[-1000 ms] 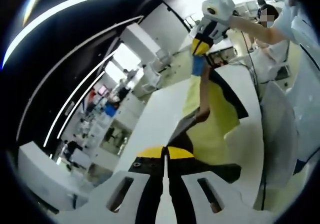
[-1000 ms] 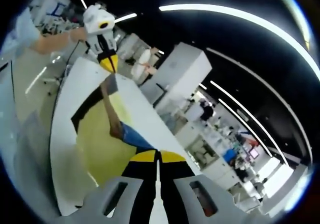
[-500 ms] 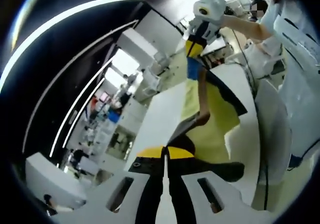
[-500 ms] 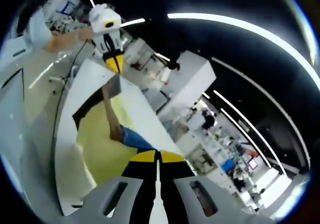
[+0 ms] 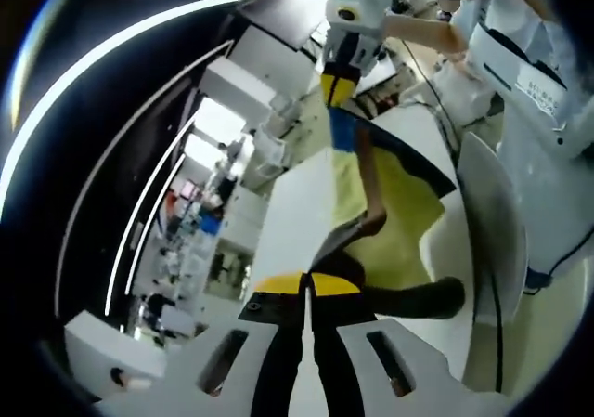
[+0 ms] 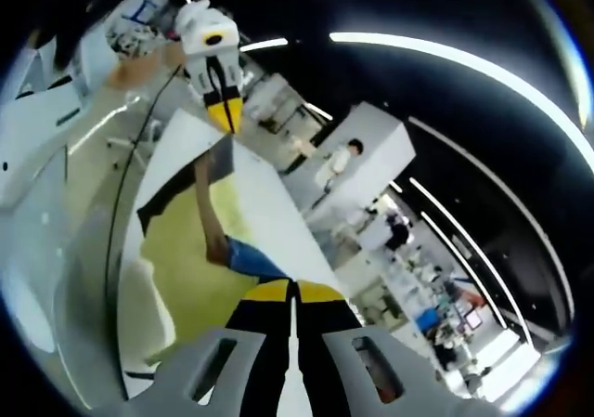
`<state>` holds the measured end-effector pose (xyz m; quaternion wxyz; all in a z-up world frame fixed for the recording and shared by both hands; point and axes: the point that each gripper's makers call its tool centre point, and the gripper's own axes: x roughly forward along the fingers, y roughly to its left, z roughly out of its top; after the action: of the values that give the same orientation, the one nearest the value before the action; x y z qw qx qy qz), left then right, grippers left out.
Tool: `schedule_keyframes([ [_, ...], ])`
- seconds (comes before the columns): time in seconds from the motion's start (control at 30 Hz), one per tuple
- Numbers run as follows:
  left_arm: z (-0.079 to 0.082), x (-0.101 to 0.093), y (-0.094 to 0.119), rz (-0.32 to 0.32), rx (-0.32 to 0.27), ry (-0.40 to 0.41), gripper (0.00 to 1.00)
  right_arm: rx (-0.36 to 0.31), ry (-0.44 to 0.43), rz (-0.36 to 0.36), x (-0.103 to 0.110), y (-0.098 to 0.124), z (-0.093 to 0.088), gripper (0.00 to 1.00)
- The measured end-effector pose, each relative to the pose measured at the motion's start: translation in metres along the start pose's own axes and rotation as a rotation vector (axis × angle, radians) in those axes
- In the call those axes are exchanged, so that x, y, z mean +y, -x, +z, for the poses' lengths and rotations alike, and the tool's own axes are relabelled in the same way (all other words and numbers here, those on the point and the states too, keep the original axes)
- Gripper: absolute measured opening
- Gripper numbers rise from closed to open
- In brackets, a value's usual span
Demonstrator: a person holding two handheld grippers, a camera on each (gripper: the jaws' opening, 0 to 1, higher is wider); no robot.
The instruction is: Fold the garment on the visible template until the final outline fits inside the template.
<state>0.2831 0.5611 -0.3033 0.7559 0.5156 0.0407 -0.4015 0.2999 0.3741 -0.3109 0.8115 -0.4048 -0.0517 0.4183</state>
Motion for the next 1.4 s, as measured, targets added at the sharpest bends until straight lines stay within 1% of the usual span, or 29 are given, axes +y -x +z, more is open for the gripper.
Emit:
schedule_keyframes([
  [0.07, 0.001, -0.006, -0.001, -0.023, 0.009, -0.010, 0.00, 0.015, 0.009, 0.034, 0.010, -0.001, -0.003, 0.01],
  [0.13, -0.001, -0.011, -0.004, -0.038, 0.016, -0.013, 0.00, 0.013, 0.005, 0.046, 0.016, -0.003, -0.005, 0.01],
  [0.23, -0.004, -0.019, -0.011, -0.064, 0.028, -0.010, 0.00, 0.026, -0.009, 0.080, 0.026, -0.007, -0.013, 0.01],
  [0.37, -0.012, -0.025, -0.022, -0.087, 0.053, -0.012, 0.00, 0.039, -0.033, 0.098, 0.030, -0.009, -0.022, 0.01],
  [0.5, -0.020, -0.033, -0.034, -0.114, 0.058, 0.010, 0.00, 0.044, -0.092, 0.108, 0.034, -0.016, -0.035, 0.01],
  [0.6, -0.030, -0.036, -0.044, -0.116, 0.084, 0.007, 0.00, 0.067, -0.102, 0.110, 0.036, -0.022, -0.046, 0.01],
  [0.7, -0.039, -0.034, -0.051, -0.126, 0.093, 0.036, 0.00, 0.081, -0.117, 0.113, 0.037, -0.027, -0.054, 0.01],
  [0.8, -0.049, -0.032, -0.060, -0.122, 0.112, 0.042, 0.00, 0.090, -0.133, 0.117, 0.037, -0.031, -0.061, 0.01],
  [0.97, -0.064, -0.031, -0.074, -0.130, 0.127, 0.077, 0.00, 0.117, -0.155, 0.120, 0.034, -0.045, -0.079, 0.01],
  [1.03, -0.071, -0.030, -0.081, -0.135, 0.136, 0.089, 0.00, 0.121, -0.160, 0.120, 0.033, -0.049, -0.082, 0.01],
  [1.1, -0.082, -0.029, -0.089, -0.134, 0.158, 0.099, 0.00, 0.132, -0.165, 0.119, 0.032, -0.056, -0.090, 0.01],
  [1.17, -0.089, -0.028, -0.095, -0.132, 0.171, 0.100, 0.00, 0.143, -0.174, 0.124, 0.032, -0.061, -0.097, 0.01],
  [1.3, -0.101, -0.029, -0.103, -0.148, 0.184, 0.129, 0.00, 0.156, -0.183, 0.130, 0.033, -0.069, -0.105, 0.01],
  [1.4, -0.112, -0.029, -0.110, -0.154, 0.200, 0.145, 0.00, 0.175, -0.186, 0.123, 0.031, -0.078, -0.115, 0.01],
])
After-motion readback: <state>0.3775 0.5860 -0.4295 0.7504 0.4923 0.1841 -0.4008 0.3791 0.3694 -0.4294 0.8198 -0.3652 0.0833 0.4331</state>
